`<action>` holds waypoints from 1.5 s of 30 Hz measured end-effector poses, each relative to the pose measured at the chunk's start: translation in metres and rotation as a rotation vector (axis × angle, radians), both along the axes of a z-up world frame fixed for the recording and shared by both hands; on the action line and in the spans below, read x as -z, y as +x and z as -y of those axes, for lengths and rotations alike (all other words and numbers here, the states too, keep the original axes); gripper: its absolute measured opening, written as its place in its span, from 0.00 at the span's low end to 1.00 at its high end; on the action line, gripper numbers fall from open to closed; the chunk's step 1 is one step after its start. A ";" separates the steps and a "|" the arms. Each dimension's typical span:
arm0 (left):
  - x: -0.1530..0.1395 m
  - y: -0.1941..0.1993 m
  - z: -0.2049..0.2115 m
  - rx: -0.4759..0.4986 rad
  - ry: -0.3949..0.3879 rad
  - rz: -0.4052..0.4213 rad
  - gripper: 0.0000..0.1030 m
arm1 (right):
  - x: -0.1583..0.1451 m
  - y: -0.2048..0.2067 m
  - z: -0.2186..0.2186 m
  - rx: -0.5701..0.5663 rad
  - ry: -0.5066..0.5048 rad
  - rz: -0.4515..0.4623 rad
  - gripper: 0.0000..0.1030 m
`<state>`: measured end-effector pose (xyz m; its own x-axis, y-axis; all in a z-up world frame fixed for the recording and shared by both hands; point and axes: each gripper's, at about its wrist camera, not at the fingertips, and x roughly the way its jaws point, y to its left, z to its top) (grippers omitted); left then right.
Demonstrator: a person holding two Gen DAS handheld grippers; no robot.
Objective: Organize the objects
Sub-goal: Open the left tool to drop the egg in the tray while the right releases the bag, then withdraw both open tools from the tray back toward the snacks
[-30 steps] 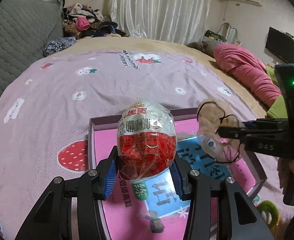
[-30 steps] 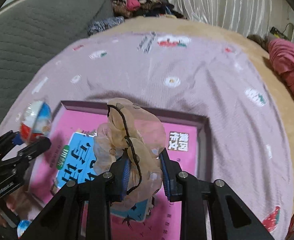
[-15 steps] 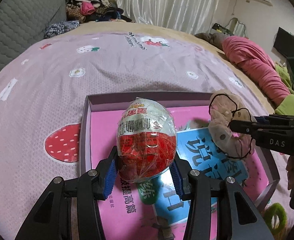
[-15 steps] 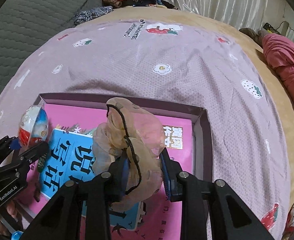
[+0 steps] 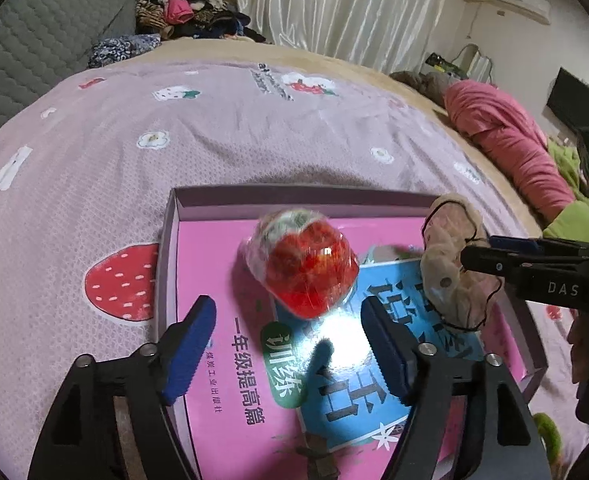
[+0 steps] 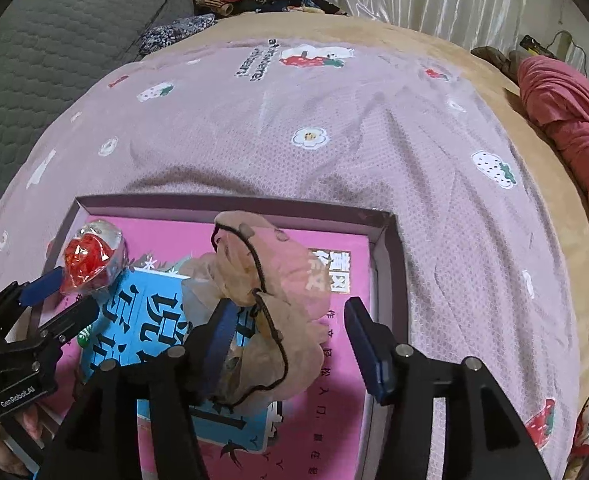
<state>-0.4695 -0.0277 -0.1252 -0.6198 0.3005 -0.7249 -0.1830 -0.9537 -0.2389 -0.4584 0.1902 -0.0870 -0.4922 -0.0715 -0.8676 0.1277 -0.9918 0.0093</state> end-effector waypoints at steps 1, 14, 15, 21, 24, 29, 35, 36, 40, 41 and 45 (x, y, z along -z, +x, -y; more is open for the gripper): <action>-0.002 0.000 0.002 -0.003 0.013 -0.001 0.75 | -0.002 0.001 0.000 0.000 0.002 -0.003 0.56; -0.037 0.015 0.035 -0.077 0.103 -0.055 0.89 | -0.039 0.039 0.004 -0.039 0.005 -0.061 0.77; -0.039 0.018 0.035 -0.077 0.097 -0.058 0.89 | -0.040 0.041 0.004 -0.036 0.004 -0.063 0.77; -0.055 0.048 0.041 -0.103 0.100 -0.057 0.89 | -0.064 0.083 -0.004 -0.038 -0.038 -0.088 0.78; -0.069 0.075 0.039 -0.105 0.091 -0.083 0.89 | -0.080 0.108 -0.007 -0.045 -0.052 -0.108 0.81; -0.083 0.129 0.037 -0.094 0.057 -0.108 0.89 | -0.108 0.148 -0.015 -0.058 -0.083 -0.146 0.82; -0.095 0.193 0.034 -0.096 0.020 -0.127 0.89 | -0.139 0.190 -0.029 -0.052 -0.117 -0.195 0.88; -0.094 0.202 0.032 -0.092 0.017 -0.119 0.89 | -0.142 0.195 -0.030 -0.053 -0.126 -0.201 0.88; -0.093 0.221 0.023 -0.083 -0.004 -0.061 0.89 | -0.157 0.221 -0.030 -0.057 -0.153 -0.234 0.90; -0.097 0.227 0.021 -0.076 -0.009 -0.061 0.89 | -0.160 0.227 -0.029 -0.061 -0.158 -0.242 0.90; -0.112 0.245 0.017 -0.092 -0.025 -0.067 0.89 | -0.170 0.252 -0.023 -0.075 -0.156 -0.283 0.90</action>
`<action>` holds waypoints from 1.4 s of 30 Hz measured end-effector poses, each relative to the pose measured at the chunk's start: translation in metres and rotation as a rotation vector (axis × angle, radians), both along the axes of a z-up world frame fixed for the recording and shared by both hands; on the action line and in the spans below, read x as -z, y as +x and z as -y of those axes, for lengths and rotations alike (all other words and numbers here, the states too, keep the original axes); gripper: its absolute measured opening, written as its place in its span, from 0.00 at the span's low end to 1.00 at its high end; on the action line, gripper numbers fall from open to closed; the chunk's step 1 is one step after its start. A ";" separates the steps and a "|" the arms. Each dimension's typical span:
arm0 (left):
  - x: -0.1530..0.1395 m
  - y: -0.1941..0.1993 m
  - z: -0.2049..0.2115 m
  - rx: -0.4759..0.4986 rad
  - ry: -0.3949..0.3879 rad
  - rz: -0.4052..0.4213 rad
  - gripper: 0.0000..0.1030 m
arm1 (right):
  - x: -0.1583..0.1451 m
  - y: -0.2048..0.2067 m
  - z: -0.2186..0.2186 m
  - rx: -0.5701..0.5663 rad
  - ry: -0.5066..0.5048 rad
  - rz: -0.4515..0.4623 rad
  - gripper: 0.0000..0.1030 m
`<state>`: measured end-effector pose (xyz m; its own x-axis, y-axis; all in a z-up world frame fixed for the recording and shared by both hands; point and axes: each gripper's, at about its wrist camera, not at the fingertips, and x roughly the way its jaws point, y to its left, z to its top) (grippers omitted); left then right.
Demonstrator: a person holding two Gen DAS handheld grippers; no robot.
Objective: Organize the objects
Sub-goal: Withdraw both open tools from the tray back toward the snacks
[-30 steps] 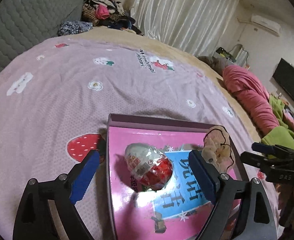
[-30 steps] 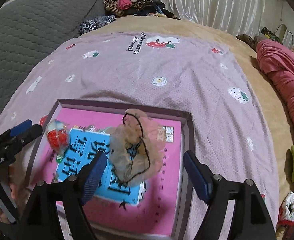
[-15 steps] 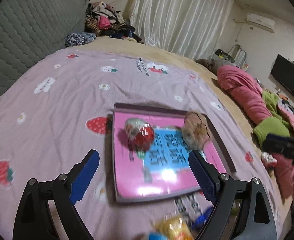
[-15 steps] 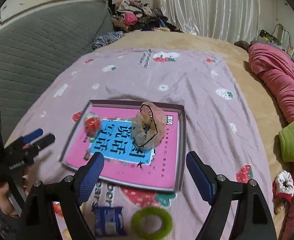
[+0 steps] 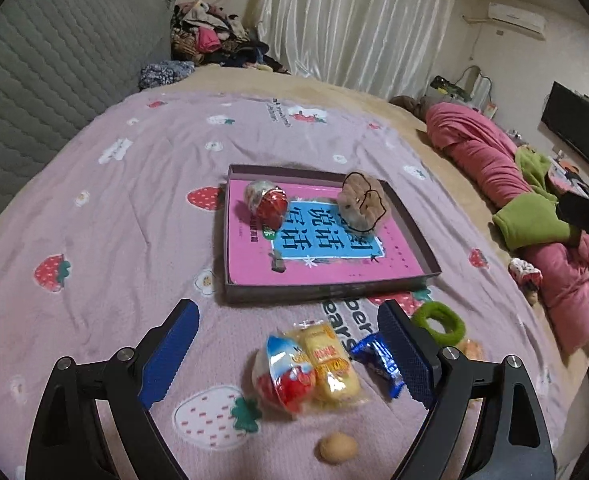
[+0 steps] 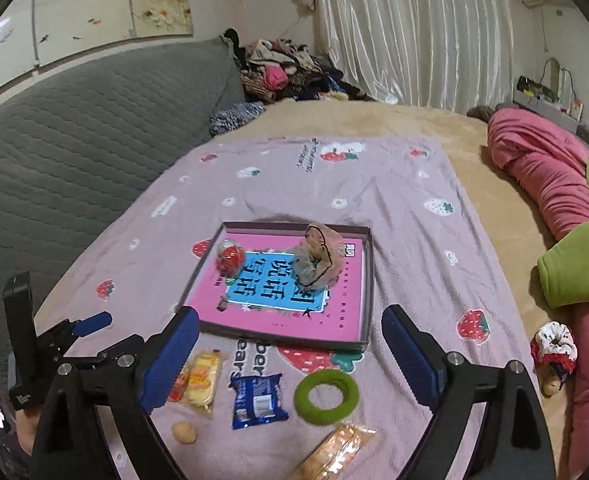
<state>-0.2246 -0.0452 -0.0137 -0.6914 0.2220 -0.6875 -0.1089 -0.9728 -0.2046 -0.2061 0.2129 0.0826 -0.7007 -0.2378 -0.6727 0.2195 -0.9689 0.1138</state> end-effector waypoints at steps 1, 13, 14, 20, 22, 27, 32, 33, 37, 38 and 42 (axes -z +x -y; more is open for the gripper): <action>-0.002 0.004 0.000 -0.007 -0.007 0.003 0.89 | -0.001 0.006 0.002 -0.001 0.005 -0.005 0.91; -0.018 0.054 -0.012 -0.017 -0.040 0.012 0.89 | 0.003 0.074 0.024 -0.040 0.058 -0.058 0.92; -0.020 0.060 -0.012 -0.021 -0.047 0.005 0.89 | 0.003 0.078 0.024 -0.046 0.058 -0.060 0.92; -0.020 0.080 -0.009 -0.042 -0.080 0.008 0.89 | 0.005 0.100 0.026 -0.051 0.071 -0.076 0.92; -0.019 0.085 -0.010 -0.039 -0.085 0.011 0.89 | 0.008 0.105 0.025 -0.045 0.074 -0.075 0.92; -0.013 0.097 -0.018 -0.032 -0.091 0.023 0.89 | 0.018 0.117 0.022 -0.021 0.116 -0.066 0.92; -0.005 0.104 -0.030 -0.019 -0.111 0.035 0.89 | 0.035 0.126 0.019 0.047 0.202 -0.080 0.92; -0.003 0.105 -0.032 -0.018 -0.107 0.040 0.89 | 0.038 0.126 0.018 0.051 0.203 -0.076 0.92; 0.006 0.112 -0.042 -0.011 -0.130 0.046 0.89 | 0.054 0.131 0.010 0.074 0.205 -0.061 0.92; 0.008 0.114 -0.044 -0.014 -0.143 0.042 0.89 | 0.056 0.133 0.009 0.086 0.218 -0.062 0.92; 0.013 0.120 -0.050 -0.010 -0.150 0.042 0.89 | 0.059 0.140 0.006 0.112 0.244 -0.087 0.92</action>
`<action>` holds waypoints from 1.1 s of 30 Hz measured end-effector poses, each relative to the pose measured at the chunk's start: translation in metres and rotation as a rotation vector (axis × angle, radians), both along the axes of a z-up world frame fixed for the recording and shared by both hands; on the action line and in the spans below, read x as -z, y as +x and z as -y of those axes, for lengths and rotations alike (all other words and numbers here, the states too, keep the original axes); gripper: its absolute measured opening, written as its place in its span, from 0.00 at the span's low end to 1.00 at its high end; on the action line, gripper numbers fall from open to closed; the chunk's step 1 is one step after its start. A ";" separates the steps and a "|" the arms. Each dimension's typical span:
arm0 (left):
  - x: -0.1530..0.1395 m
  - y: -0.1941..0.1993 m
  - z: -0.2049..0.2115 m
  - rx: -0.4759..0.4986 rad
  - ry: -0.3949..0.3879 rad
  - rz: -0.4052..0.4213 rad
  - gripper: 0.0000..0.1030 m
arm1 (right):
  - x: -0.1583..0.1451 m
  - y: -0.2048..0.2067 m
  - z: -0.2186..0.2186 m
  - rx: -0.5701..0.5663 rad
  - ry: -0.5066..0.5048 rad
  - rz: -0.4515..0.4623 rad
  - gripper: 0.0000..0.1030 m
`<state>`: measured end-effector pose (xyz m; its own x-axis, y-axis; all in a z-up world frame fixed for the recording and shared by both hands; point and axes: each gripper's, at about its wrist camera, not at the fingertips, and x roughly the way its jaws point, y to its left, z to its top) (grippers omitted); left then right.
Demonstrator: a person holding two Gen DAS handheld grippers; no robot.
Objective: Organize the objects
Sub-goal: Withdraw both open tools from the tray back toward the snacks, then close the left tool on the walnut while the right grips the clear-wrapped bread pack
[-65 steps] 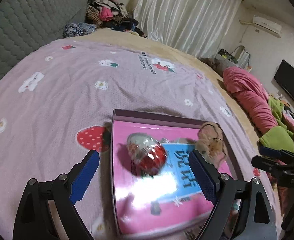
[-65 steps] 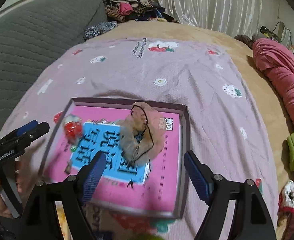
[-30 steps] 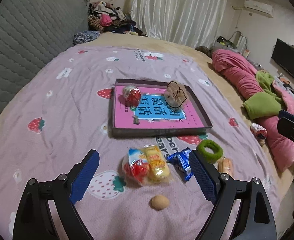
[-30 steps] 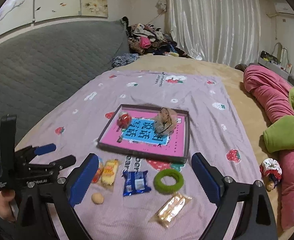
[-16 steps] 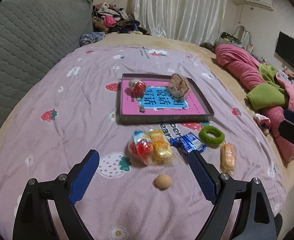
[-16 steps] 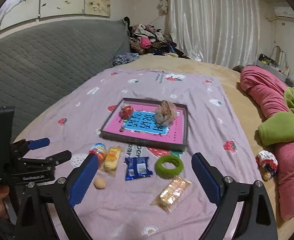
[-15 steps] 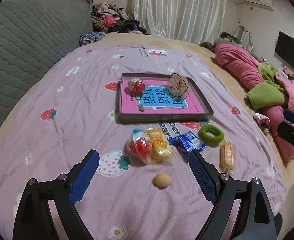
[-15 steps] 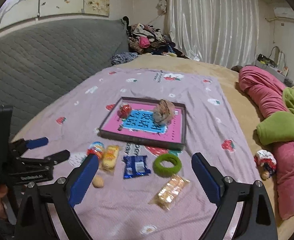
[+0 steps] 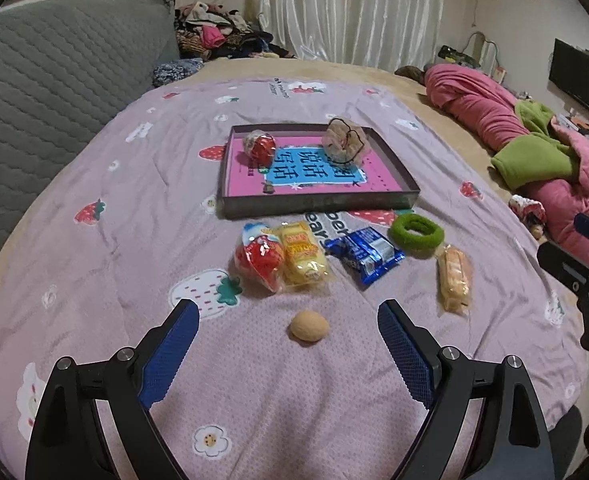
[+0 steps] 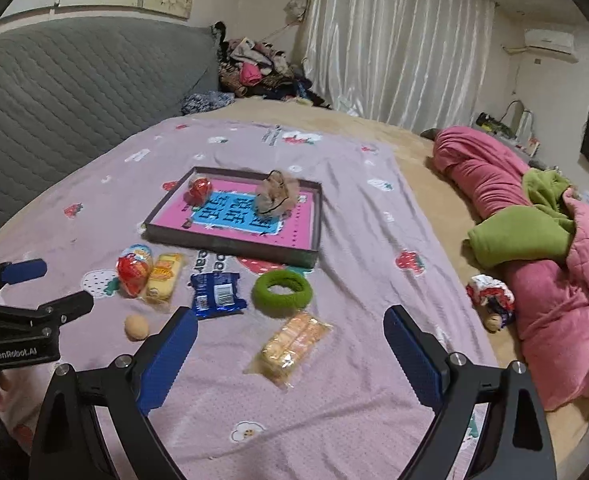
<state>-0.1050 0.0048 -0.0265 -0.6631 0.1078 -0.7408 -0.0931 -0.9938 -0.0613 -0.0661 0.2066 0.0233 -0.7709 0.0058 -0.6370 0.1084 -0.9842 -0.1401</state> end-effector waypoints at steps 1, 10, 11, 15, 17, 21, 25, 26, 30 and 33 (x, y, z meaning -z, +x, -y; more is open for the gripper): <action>0.001 0.001 -0.001 -0.001 -0.001 0.000 0.89 | 0.000 0.002 -0.001 0.001 -0.003 -0.007 0.92; 0.002 0.010 -0.008 -0.006 -0.018 -0.005 0.89 | 0.008 0.010 -0.006 -0.001 -0.057 0.011 0.92; 0.002 0.012 -0.009 -0.007 -0.021 -0.009 0.89 | 0.009 0.011 -0.008 -0.004 -0.079 0.017 0.92; 0.002 0.017 -0.013 -0.008 -0.027 -0.016 0.89 | 0.010 0.016 -0.007 0.010 -0.070 0.012 0.92; 0.002 0.020 -0.014 -0.007 -0.028 -0.018 0.89 | 0.010 0.020 -0.007 0.030 -0.035 -0.004 0.92; 0.003 0.026 -0.017 -0.005 -0.016 -0.019 0.89 | 0.009 0.025 -0.012 0.045 -0.063 -0.014 0.92; 0.004 0.029 -0.017 -0.010 -0.015 -0.022 0.89 | 0.012 0.027 -0.012 0.040 -0.070 -0.005 0.92; 0.004 0.030 -0.017 -0.011 -0.014 -0.024 0.89 | 0.015 0.026 -0.012 0.041 -0.065 0.001 0.92; 0.007 0.031 -0.019 -0.012 -0.026 -0.021 0.89 | 0.023 0.027 -0.014 0.041 -0.084 0.018 0.92; 0.013 0.032 -0.020 -0.015 -0.028 -0.013 0.89 | 0.029 0.027 -0.014 0.039 -0.093 0.031 0.92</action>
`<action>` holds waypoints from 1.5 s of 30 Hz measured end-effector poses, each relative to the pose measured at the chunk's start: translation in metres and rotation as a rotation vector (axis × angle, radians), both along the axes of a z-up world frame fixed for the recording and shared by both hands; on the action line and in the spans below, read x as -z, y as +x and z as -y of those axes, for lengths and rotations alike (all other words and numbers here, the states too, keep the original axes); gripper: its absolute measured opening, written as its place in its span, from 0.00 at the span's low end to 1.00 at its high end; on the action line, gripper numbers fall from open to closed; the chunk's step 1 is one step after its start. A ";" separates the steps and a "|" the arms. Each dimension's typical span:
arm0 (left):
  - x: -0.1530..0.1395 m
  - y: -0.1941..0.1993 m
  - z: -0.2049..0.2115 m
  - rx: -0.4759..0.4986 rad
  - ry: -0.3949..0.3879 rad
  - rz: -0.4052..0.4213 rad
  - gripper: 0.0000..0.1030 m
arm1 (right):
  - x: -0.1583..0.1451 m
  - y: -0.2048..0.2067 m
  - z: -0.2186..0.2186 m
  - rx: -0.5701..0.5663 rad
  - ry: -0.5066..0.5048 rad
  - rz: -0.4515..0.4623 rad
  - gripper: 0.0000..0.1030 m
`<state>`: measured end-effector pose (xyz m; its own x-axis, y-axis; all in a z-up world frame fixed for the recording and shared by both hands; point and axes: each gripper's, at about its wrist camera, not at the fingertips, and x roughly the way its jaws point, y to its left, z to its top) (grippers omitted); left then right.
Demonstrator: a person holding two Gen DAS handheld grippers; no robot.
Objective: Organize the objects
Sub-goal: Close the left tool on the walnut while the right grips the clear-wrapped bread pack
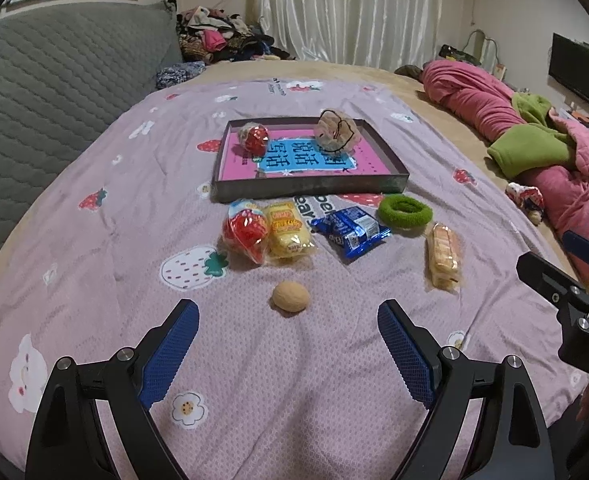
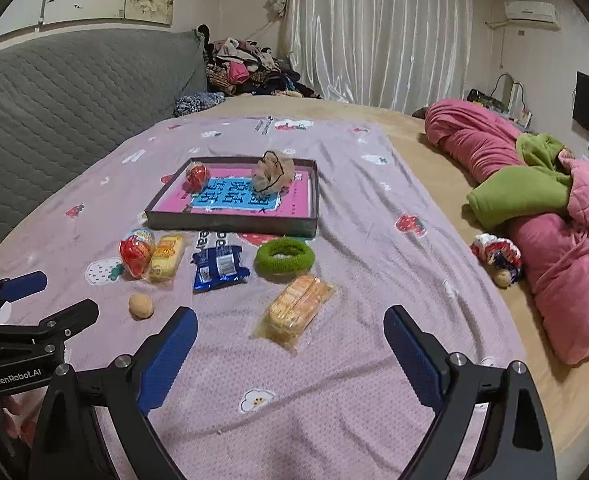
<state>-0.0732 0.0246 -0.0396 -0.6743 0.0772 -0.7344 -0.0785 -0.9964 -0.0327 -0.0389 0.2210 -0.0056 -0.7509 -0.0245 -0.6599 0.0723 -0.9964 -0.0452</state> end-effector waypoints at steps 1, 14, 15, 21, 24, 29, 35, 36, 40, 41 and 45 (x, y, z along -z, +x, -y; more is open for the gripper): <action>0.002 0.000 0.000 0.002 -0.002 0.004 0.89 | 0.003 0.001 0.000 0.001 -0.001 0.003 0.92; 0.036 -0.004 0.001 -0.026 0.039 0.026 0.89 | 0.039 -0.009 -0.013 0.027 -0.058 0.050 0.92; 0.037 -0.006 0.002 -0.030 0.039 0.027 0.89 | 0.041 -0.009 -0.014 0.028 -0.064 0.051 0.92; 0.051 -0.007 0.005 -0.031 0.061 0.052 0.89 | 0.051 -0.013 -0.014 0.018 -0.087 0.047 0.92; 0.056 -0.013 0.003 -0.036 0.058 0.064 0.89 | 0.054 -0.016 -0.014 0.014 -0.100 0.050 0.92; 0.062 -0.027 0.001 -0.037 0.048 0.074 0.89 | 0.062 -0.026 -0.016 0.021 -0.105 0.066 0.92; 0.070 -0.037 0.001 -0.030 0.054 0.088 0.89 | 0.071 -0.037 -0.015 0.030 -0.102 0.097 0.92; 0.071 -0.039 0.001 -0.025 0.055 0.090 0.89 | 0.072 -0.039 -0.015 0.031 -0.098 0.095 0.92; 0.075 -0.047 -0.002 -0.023 0.048 0.091 0.89 | 0.078 -0.049 -0.013 0.043 -0.090 0.115 0.92; 0.076 -0.050 -0.002 -0.025 0.047 0.093 0.89 | 0.080 -0.053 -0.014 0.053 -0.095 0.119 0.92; 0.081 -0.061 -0.001 -0.026 0.057 0.100 0.89 | 0.086 -0.066 -0.015 0.074 -0.090 0.141 0.92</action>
